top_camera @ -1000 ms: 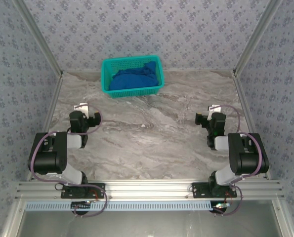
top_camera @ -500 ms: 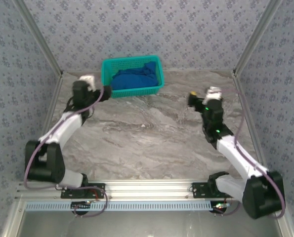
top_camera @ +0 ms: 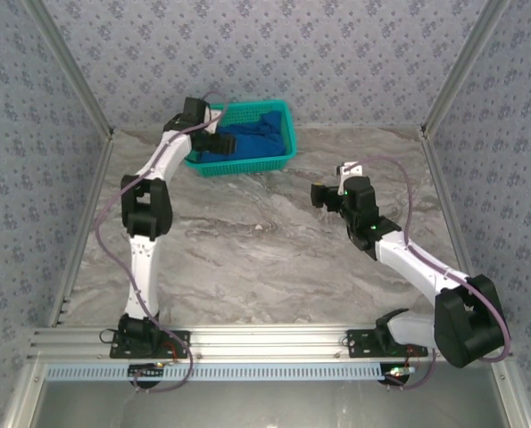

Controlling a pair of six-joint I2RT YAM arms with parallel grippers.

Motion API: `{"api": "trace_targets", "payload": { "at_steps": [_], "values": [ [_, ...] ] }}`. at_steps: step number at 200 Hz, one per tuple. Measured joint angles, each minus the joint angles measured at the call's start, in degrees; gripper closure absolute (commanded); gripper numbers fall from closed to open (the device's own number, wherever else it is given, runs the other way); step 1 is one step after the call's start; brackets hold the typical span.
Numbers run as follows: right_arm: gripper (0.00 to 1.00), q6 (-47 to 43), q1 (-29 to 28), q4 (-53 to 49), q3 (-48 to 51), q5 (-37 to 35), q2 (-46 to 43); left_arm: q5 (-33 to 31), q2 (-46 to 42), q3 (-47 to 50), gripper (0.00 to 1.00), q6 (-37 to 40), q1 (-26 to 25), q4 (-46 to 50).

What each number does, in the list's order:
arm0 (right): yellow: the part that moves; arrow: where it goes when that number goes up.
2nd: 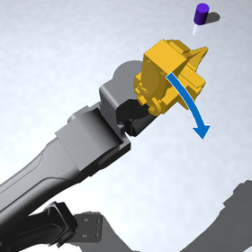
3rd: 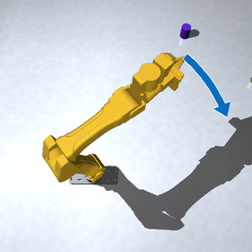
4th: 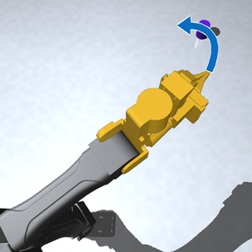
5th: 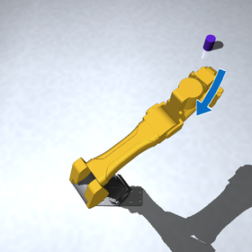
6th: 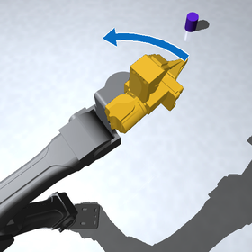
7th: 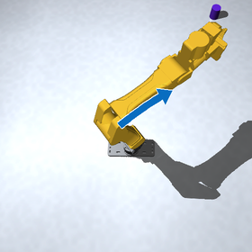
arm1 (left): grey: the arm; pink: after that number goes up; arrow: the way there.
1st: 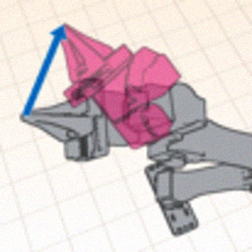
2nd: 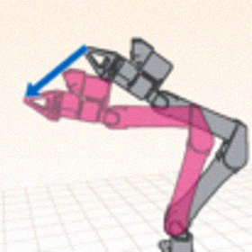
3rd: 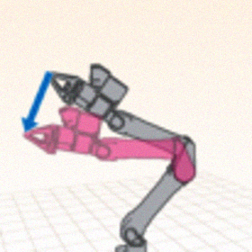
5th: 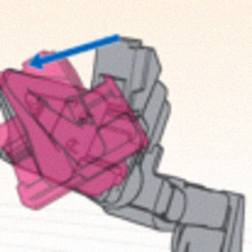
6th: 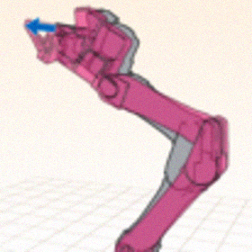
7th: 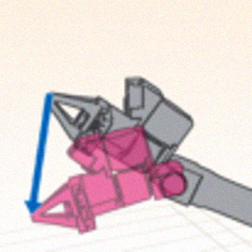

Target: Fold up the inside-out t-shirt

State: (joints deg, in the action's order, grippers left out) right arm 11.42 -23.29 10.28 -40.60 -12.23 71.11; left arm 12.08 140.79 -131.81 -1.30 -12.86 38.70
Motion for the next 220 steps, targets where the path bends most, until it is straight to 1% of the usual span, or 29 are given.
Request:
{"api": "trace_targets", "payload": {
  "at_steps": [6, 10, 16, 19, 23, 24, 39, 62, 76, 96, 116, 129, 144, 159, 176, 185, 197, 210, 220],
  "values": [
    [0.01, 0.50, 0.00, -0.02, 0.42, -0.04, 0.00, 1.11, 2.43, -3.65, 0.54, -0.31, -0.11, 1.73],
    [0.01, 0.87, 0.00, -0.07, 0.72, -0.11, 0.02, 1.90, 4.37, -6.97, 0.65, -0.33, -0.20, 3.21],
    [0.01, 1.33, 0.00, -0.13, 1.14, -0.17, 0.02, 2.99, 7.23, -12.17, 0.84, -0.48, -0.37, 4.79],
    [0.01, 1.53, 0.00, -0.26, 1.29, -0.17, 0.02, 3.50, 8.44, -14.56, 0.92, -0.55, -0.46, 5.40],
    [0.01, 1.79, 0.00, -0.46, 1.44, -0.20, 0.02, 4.17, 10.05, -17.84, 0.99, -0.72, -0.59, 6.01],
    [0.01, 1.84, 0.00, -0.50, 1.46, -0.20, 0.02, 4.35, 10.56, -18.88, 1.00, -0.76, -0.63, 6.34],
    [0.01, 2.84, -0.02, -1.31, 1.62, -0.17, 0.04, 6.19, 14.08, -28.65, 1.00, -1.62, -0.94, 8.26],
    [0.01, 3.89, -0.39, -2.03, 1.66, -0.37, -0.09, 8.37, 12.48, -35.12, 1.00, -2.99, -1.42, 9.57],
    [0.01, 4.24, -0.50, -2.45, 1.73, -0.39, -0.48, 9.66, 8.44, -35.74, 1.00, -3.76, -1.84, 10.01],
    [0.01, 4.24, -0.50, -3.69, 1.66, -0.44, -1.46, 9.77, 0.94, -35.76, 1.00, -4.13, -2.78, 11.10],
    [0.00, 4.02, -0.48, -6.14, 0.52, -0.61, -2.16, 9.81, -8.79, -35.56, 1.00, -3.87, -5.68, 11.50],
    [0.00, 3.45, -0.48, -7.48, -0.68, -0.66, -2.60, 10.27, -16.11, -33.57, 1.00, -3.37, -8.98, 11.13],
    [0.00, 2.38, -0.20, -8.85, -1.86, -0.90, -3.45, 11.37, -25.44, -28.37, 1.00, -2.45, -13.75, 9.92],
    [0.00, 1.57, 0.79, -9.81, -2.54, -1.01, -4.70, 13.22, -34.42, -20.22, 1.00, -1.70, -18.82, 6.34],
    [0.00, 1.18, 2.91, -10.82, -2.80, -0.70, -6.62, 14.53, -41.11, -12.02, 1.00, -1.53, -21.92, 2.08],
    [0.00, 1.20, 4.04, -11.61, -2.80, -0.28, -7.78, 14.58, -42.38, -10.05, 1.00, -1.53, -22.67, 0.50],
    [0.00, 1.22, 5.27, -12.41, -2.80, 0.46, -9.22, 14.53, -41.64, -9.92, 1.00, -1.53, -23.32, -0.52],
    [0.00, 1.20, 5.88, -12.63, -2.60, 1.84, -10.75, 14.51, -38.12, -12.87, 1.00, -1.53, -23.89, -0.09],
    [0.00, 1.05, 5.90, -12.48, -2.12, 3.82, -12.02, 14.58, -33.64, -16.94, 1.00, -1.55, -24.35, 0.98]
  ]
}}
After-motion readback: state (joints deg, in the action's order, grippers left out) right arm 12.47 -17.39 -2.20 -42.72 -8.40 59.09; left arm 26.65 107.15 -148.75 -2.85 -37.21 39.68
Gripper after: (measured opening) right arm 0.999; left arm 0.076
